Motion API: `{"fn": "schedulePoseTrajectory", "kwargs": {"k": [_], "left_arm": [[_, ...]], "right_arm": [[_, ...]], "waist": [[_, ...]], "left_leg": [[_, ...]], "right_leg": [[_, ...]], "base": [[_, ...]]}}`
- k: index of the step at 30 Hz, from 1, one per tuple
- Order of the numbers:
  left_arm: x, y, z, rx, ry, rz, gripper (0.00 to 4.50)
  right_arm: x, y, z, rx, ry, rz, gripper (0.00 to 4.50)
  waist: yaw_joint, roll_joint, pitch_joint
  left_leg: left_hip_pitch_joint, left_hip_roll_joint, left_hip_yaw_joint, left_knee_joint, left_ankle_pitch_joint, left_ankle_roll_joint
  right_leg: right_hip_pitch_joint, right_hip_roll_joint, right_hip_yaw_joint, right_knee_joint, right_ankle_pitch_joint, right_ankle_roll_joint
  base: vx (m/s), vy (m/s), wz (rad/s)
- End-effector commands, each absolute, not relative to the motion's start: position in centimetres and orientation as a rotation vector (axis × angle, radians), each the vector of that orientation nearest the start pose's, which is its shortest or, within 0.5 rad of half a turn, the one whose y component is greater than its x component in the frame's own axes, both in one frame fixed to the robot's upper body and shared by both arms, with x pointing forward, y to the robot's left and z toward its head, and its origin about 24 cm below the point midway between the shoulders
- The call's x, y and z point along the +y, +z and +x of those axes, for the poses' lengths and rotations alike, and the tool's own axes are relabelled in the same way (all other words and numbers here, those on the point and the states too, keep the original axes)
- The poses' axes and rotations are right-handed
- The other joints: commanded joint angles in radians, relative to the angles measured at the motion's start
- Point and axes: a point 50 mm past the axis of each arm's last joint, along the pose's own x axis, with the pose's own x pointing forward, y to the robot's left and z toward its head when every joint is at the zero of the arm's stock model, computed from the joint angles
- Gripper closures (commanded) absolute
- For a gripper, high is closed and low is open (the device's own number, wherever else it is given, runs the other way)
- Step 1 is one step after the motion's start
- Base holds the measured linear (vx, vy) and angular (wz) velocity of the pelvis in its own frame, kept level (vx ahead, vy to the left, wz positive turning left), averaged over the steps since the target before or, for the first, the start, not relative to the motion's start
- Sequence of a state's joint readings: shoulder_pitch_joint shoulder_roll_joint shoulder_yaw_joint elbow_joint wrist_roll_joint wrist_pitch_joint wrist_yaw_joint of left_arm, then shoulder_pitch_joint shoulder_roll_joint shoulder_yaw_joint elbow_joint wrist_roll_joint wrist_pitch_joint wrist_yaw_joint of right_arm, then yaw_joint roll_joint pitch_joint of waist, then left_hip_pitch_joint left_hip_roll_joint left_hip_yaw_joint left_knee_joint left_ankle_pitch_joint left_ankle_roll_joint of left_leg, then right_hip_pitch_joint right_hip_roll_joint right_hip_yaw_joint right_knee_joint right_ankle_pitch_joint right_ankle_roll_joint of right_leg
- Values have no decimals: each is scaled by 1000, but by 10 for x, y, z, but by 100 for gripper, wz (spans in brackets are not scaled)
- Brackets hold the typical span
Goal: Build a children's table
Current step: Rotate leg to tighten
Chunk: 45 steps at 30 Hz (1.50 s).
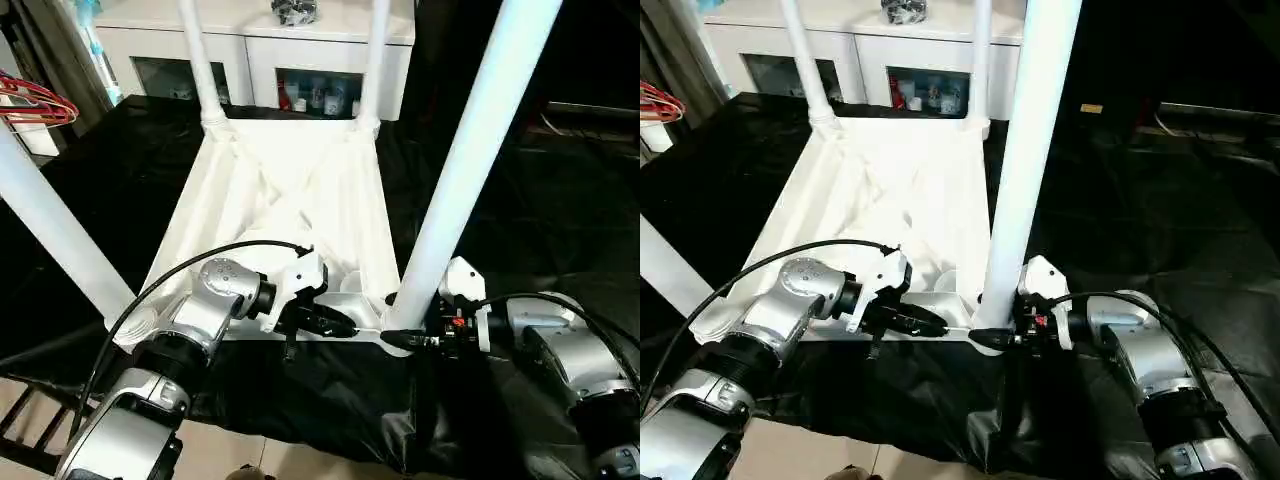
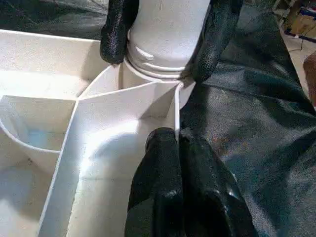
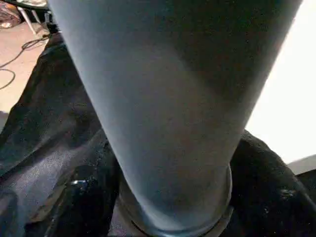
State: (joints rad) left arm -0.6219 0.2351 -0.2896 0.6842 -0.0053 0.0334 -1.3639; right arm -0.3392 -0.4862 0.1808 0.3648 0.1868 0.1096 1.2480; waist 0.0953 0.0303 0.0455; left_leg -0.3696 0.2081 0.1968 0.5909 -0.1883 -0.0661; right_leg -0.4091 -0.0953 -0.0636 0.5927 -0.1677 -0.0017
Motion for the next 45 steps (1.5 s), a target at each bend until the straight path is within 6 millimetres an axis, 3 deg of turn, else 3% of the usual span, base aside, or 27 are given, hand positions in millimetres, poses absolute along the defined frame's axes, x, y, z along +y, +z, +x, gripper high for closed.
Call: {"fn": "schedulePoseTrajectory", "kwargs": {"k": [1, 7, 9, 12, 13, 14, 17, 20, 23, 26, 32, 38, 45], "left_arm": [[81, 62, 311, 281, -1576, 275, 450], [74, 62, 315, 260, -1501, 266, 450], [69, 62, 317, 256, -1472, 260, 450], [49, 63, 324, 244, -1351, 251, 450], [49, 63, 324, 244, -1351, 251, 450], [43, 63, 326, 244, -1318, 254, 450], [36, 63, 330, 242, -1264, 268, 450], [26, 64, 335, 228, -1182, 303, 450], [24, 64, 334, 219, -1187, 310, 450], [24, 64, 333, 213, -1200, 313, 450], [31, 63, 330, 197, -1258, 316, 450], [43, 62, 323, 193, -1380, 312, 450], [65, 60, 317, 239, -1505, 334, 450]], "right_arm": [[-162, 28, 263, 449, 1389, -171, 178], [-156, 22, 270, 422, 1276, -147, 185], [-154, 19, 277, 409, 1193, -142, 185], [-146, 8, 304, 386, 853, -140, 185], [-146, 8, 304, 386, 853, -140, 186], [-142, 6, 309, 384, 787, -125, 186], [-133, 6, 316, 377, 703, -95, 186], [-113, 8, 327, 352, 614, -89, 186], [-104, 12, 330, 307, 630, -123, 186], [-101, 17, 333, 281, 656, -79, 116], [-113, 23, 332, 255, 736, -110, 66], [-133, 27, 319, 244, 911, -156, 66], [-157, 32, 293, 309, 1193, -191, 66]], "waist": [[-3, -17, -62], [-5, -16, -58], [-14, -16, -55], [-31, -17, -50], [-39, -16, -48], [-53, -16, -53], [-65, -18, -55], [-70, -14, -57], [-65, -14, -59], [-63, -14, -63], [-57, -13, -67], [-40, -13, -65], [-19, -14, -61]], "left_leg": [[10, 26, -7, -69, -198, 75], [13, 25, -8, -72, -231, 62], [15, 23, -9, -75, -267, 42], [11, 18, -15, -80, -298, 13], [10, 17, -17, -82, -310, 4], [12, 14, -24, -81, -323, -3], [11, 12, -21, -79, -320, 18], [8, 13, -20, -79, -297, 17], [11, 14, -15, -76, -287, 29], [6, 15, -14, -74, -250, 48], [7, 17, -10, -69, -199, 78], [8, 23, -7, -69, -193, 102], [13, 26, -5, -70, -221, 95]], "right_leg": [[51, -46, 34, -67, -234, -232], [48, -46, 33, -74, -293, -218], [43, -48, 34, -81, -355, -206], [42, -48, 29, -89, -441, -173], [41, -48, 27, -91, -467, -163], [45, -50, 22, -99, -522, -131], [43, -45, 24, -102, -469, -144], [43, -43, 25, -93, -407, -172], [41, -45, 28, -92, -366, -190], [48, -43, 29, -80, -276, -216], [54, -43, 31, -66, -157, -259], [56, -43, 31, -65, -151, -265], [55, -41, 31, -69, -200, -254]], "base": [[0, 0, 0], [0, 0, 0], [0, 0, 0], [0, 0, 0], [0, 0, 0], [0, 0, 0], [0, 0, 0], [0, 0, 0], [0, 0, 0], [0, 0, 0], [0, 0, 0], [0, 0, 0], [0, 0, 0]]}}
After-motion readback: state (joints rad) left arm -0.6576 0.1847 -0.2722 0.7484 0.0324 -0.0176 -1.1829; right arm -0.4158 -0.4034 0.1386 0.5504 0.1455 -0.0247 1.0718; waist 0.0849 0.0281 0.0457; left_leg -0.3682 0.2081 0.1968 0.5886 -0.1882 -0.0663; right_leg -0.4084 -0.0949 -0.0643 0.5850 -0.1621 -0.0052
